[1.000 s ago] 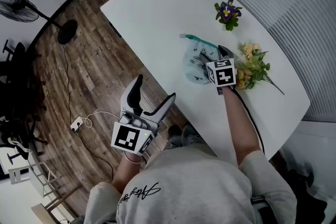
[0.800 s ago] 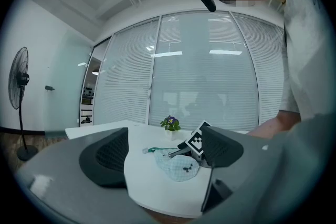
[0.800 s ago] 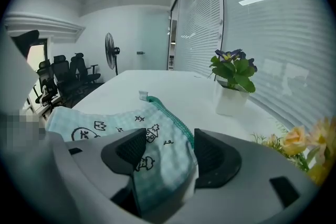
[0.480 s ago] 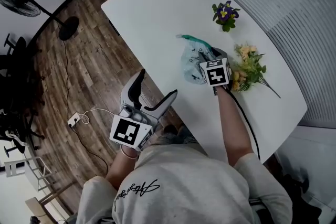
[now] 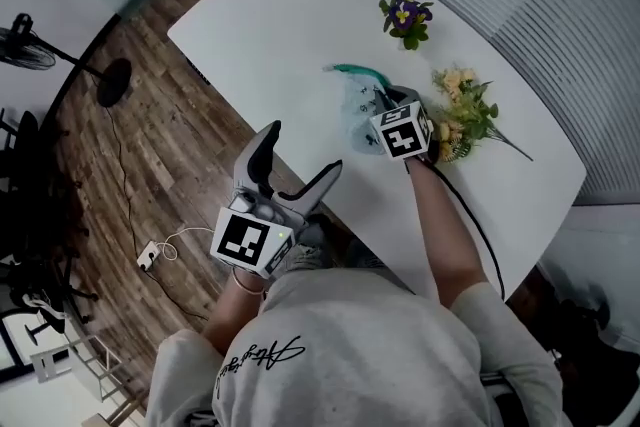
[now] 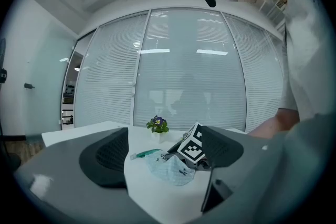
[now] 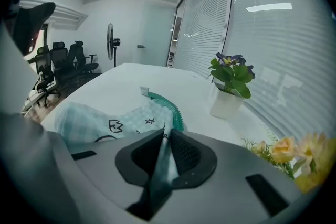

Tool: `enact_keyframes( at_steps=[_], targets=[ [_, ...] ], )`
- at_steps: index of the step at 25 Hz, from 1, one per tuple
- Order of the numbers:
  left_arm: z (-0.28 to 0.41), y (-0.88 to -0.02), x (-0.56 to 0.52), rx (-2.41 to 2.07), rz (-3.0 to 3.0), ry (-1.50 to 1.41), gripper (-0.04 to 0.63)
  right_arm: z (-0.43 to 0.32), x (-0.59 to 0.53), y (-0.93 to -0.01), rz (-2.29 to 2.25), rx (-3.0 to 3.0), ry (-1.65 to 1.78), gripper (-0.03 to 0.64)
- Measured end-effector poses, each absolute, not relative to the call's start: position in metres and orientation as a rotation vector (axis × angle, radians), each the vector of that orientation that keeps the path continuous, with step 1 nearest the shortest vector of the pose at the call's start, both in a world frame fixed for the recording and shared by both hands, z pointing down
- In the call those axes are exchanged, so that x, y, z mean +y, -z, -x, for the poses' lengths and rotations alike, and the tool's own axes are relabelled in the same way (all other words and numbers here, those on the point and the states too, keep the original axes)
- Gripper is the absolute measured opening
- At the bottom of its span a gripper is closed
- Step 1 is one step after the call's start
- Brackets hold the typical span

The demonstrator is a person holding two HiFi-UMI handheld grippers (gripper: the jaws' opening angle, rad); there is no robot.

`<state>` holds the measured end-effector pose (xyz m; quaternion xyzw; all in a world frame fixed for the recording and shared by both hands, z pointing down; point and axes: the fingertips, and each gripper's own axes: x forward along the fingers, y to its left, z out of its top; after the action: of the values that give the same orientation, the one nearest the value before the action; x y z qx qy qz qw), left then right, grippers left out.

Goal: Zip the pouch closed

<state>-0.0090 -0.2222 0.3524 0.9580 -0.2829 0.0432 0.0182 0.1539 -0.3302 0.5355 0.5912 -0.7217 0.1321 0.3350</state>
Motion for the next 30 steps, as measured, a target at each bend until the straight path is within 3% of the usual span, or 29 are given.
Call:
enact_keyframes(
  at_steps=[13,30],
  targets=[
    [0.02,-0.353,-0.258,-0.773,-2.994,-0.096,0.41,-0.156,-0.316,-0.524,-1.703,-1.946,-0.355,0.017],
    [0.03,-0.352,-0.27,-0.768,-3.02,-0.112,0.41,-0.123,-0.287,-0.441,-1.869,-2.225,-0.25,0.014]
  ],
)
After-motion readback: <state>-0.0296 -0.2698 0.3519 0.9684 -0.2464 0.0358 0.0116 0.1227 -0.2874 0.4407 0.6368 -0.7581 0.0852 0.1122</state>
